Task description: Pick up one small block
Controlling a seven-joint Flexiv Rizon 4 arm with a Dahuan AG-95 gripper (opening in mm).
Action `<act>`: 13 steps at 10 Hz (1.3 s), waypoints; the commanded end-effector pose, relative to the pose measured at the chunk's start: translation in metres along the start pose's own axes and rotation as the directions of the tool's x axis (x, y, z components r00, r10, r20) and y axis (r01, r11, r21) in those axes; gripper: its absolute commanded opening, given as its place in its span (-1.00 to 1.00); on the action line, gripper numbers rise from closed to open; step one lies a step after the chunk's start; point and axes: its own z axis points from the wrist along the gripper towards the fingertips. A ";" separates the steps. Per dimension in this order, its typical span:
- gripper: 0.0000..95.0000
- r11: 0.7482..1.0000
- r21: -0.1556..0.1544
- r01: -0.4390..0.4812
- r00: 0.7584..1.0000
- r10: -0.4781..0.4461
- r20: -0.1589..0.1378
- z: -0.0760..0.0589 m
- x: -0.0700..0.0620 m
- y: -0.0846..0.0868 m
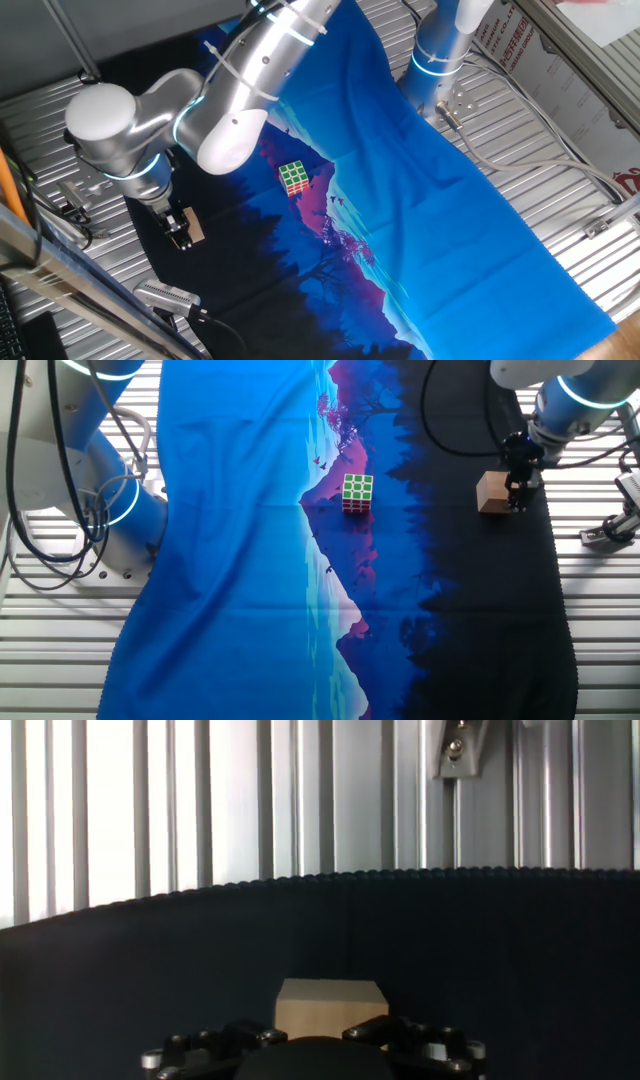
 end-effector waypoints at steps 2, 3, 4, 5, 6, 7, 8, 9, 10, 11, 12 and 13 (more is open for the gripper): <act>-1.00 1.000 -0.006 0.005 1.000 -0.005 0.006 0.002 0.004 -0.004; -1.00 1.000 -0.008 0.006 1.000 -0.006 0.006 0.001 0.005 -0.005; -1.00 1.000 -0.004 0.014 1.000 -0.014 0.004 0.001 0.005 -0.006; -1.00 1.000 -0.003 0.024 1.000 -0.024 0.000 -0.003 0.006 -0.007; -1.00 1.000 -0.006 0.027 1.000 -0.027 -0.002 -0.007 0.006 -0.008; -1.00 1.000 -0.009 0.029 1.000 -0.029 -0.002 -0.016 0.007 -0.009; -1.00 0.999 -0.010 0.031 1.000 -0.032 -0.003 -0.024 0.008 -0.009; -1.00 0.999 -0.009 0.035 0.999 -0.035 -0.006 -0.034 0.010 -0.010; -1.00 0.999 -0.015 0.036 0.999 -0.036 -0.008 -0.045 0.013 -0.010; -1.00 0.999 -0.015 0.034 0.999 -0.034 -0.013 -0.056 0.018 -0.009; -1.00 0.999 -0.016 0.034 0.999 -0.035 -0.016 -0.070 0.021 -0.007; -1.00 0.999 -0.016 0.034 0.999 -0.034 -0.022 -0.081 0.024 -0.006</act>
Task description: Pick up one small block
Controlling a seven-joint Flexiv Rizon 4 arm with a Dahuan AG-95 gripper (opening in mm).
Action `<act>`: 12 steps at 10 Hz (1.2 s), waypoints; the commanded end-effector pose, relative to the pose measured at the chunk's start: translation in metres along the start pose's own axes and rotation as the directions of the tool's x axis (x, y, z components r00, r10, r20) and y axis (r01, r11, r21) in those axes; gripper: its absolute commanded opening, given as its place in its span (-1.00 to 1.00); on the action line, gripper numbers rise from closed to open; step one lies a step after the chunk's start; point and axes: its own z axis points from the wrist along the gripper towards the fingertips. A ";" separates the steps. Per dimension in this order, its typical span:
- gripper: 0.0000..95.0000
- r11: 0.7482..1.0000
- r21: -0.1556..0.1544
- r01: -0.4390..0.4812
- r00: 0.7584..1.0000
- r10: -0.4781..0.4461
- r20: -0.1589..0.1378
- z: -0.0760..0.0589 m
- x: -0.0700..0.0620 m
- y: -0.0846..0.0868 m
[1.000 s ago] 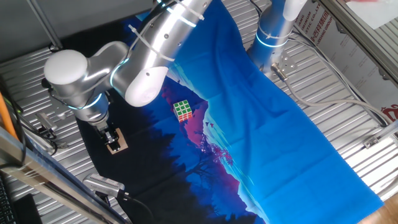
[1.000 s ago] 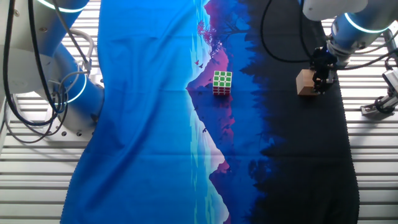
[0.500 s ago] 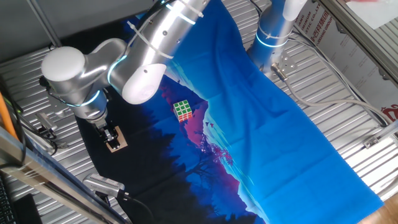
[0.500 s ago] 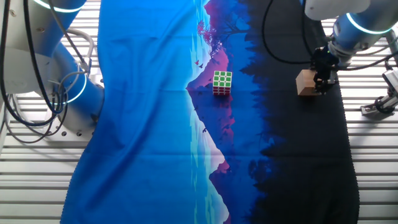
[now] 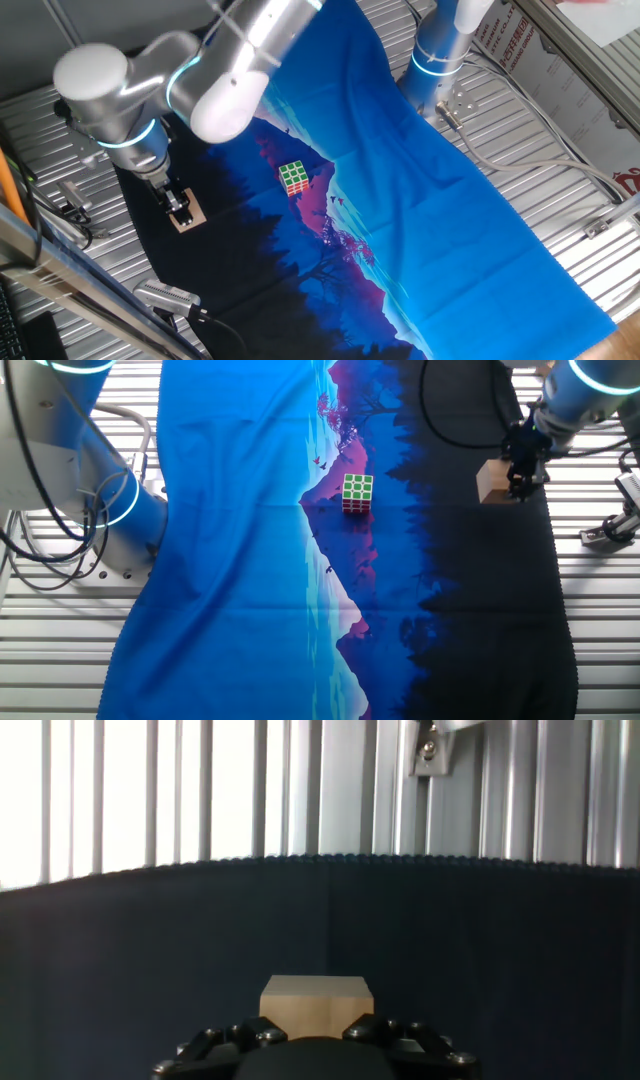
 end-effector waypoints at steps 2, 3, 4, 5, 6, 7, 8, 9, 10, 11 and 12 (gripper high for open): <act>-1.00 1.000 -0.005 0.000 1.000 0.000 -0.012 -0.037 0.013 0.004; -1.00 1.000 -0.007 0.005 1.000 -0.005 -0.013 -0.047 0.020 0.003; -1.00 1.000 -0.007 0.009 1.000 -0.009 -0.015 -0.053 0.025 0.001; -1.00 1.000 -0.005 0.018 1.000 -0.018 -0.016 -0.063 0.034 -0.001; -1.00 1.000 -0.008 0.029 0.999 -0.029 -0.016 -0.071 0.041 -0.001; -1.00 0.999 -0.007 0.038 0.999 -0.038 -0.020 -0.077 0.045 0.000; -1.00 0.999 -0.007 0.044 0.999 -0.044 -0.026 -0.089 0.052 0.004; -1.00 0.999 -0.009 0.046 0.999 -0.046 -0.029 -0.098 0.056 0.009; -1.00 0.998 -0.010 0.058 0.998 -0.058 -0.033 -0.109 0.060 0.015; -1.00 0.998 -0.011 0.064 0.997 -0.064 -0.040 -0.117 0.062 0.021; -1.00 0.998 -0.013 0.066 0.997 -0.066 -0.049 -0.125 0.064 0.027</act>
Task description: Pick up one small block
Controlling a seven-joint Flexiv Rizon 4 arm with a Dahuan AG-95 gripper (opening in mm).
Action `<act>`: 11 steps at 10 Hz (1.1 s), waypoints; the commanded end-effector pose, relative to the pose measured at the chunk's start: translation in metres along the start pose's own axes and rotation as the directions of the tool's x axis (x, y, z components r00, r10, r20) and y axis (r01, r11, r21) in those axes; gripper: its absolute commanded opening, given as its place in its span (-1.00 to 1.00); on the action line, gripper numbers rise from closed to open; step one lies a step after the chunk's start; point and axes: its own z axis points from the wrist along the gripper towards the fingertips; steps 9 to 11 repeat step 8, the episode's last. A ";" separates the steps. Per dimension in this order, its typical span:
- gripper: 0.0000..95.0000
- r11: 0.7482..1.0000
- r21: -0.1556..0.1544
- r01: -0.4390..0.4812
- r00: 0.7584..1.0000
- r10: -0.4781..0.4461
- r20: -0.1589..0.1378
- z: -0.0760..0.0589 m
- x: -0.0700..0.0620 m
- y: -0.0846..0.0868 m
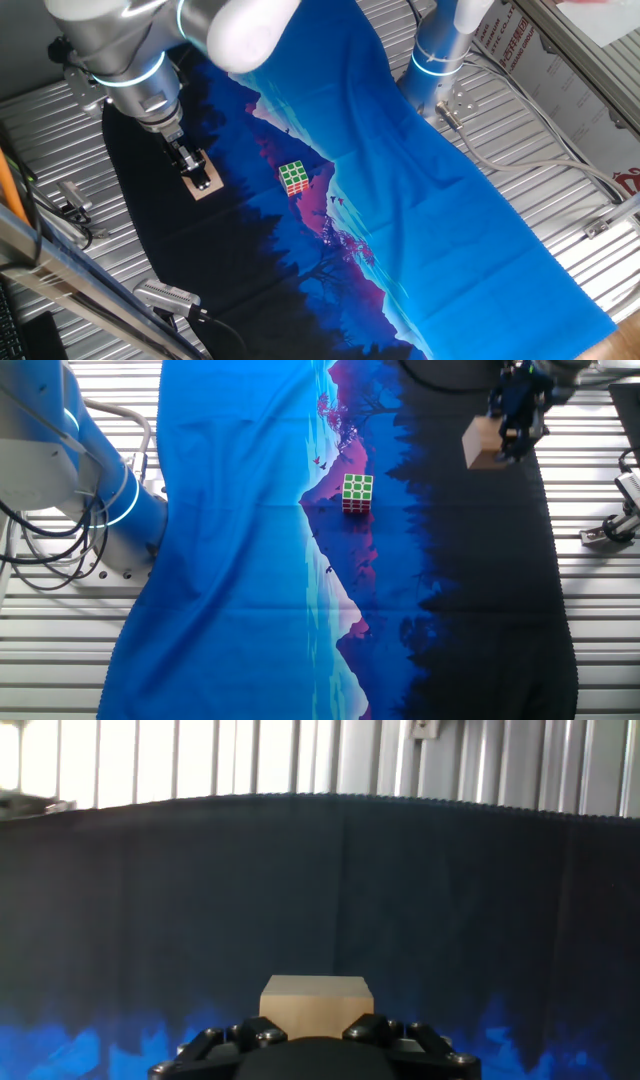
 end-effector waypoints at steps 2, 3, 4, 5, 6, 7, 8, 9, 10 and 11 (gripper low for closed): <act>-1.00 1.000 -0.003 0.024 1.000 -0.024 -0.018 -0.015 0.003 0.013; -1.00 0.999 -0.004 0.038 0.999 -0.038 -0.021 -0.017 0.003 0.016; -1.00 0.999 -0.005 0.046 0.999 -0.046 -0.025 -0.018 0.003 0.016; -1.00 0.999 -0.005 0.054 0.998 -0.054 -0.029 -0.018 0.003 0.016; -1.00 0.998 -0.007 0.059 0.998 -0.059 -0.031 -0.018 0.003 0.016; -1.00 0.998 -0.008 0.065 0.997 -0.065 -0.035 -0.018 0.003 0.016; -1.00 0.998 -0.009 0.067 0.997 -0.067 -0.040 -0.018 0.003 0.016; -1.00 0.998 -0.009 0.067 0.997 -0.067 -0.040 -0.018 0.003 0.016; -1.00 0.998 -0.009 0.067 0.997 -0.067 -0.040 -0.018 0.003 0.016; -1.00 0.998 -0.009 0.067 0.997 -0.067 -0.040 -0.018 0.003 0.016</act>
